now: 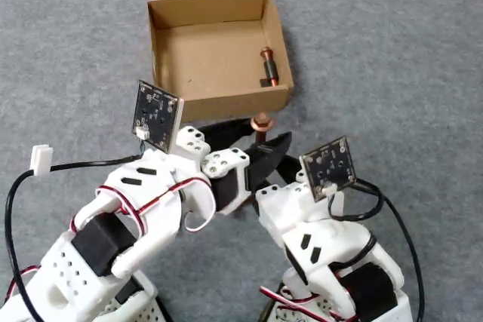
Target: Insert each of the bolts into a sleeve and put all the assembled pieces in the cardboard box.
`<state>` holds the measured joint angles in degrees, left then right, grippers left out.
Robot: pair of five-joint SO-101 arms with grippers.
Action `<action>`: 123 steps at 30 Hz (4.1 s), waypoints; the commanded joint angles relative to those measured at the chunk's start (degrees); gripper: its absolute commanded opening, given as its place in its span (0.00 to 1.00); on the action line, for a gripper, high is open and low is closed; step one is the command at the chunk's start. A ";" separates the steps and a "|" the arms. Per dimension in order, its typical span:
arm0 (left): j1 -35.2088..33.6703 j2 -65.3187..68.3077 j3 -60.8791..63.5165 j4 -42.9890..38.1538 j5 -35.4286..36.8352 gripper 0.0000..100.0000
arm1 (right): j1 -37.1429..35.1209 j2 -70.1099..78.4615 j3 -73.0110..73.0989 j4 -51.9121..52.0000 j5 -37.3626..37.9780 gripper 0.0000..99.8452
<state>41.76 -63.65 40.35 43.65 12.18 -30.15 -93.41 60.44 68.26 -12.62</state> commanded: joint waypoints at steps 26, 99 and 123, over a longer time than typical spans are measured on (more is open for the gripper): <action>-18.64 -0.66 -7.30 -4.31 -1.14 0.19 | 4.97 -0.04 -4.97 -0.44 -0.09 0.00; -70.68 -0.75 48.18 -8.09 -11.34 0.02 | 14.73 161.36 -155.91 22.68 10.81 0.17; -71.03 -0.75 48.18 -8.09 -11.08 0.02 | 1.10 87.16 -96.92 33.76 0.09 0.17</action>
<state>-28.66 -63.74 88.79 36.53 1.01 -24.88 4.97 -55.60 101.32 -8.84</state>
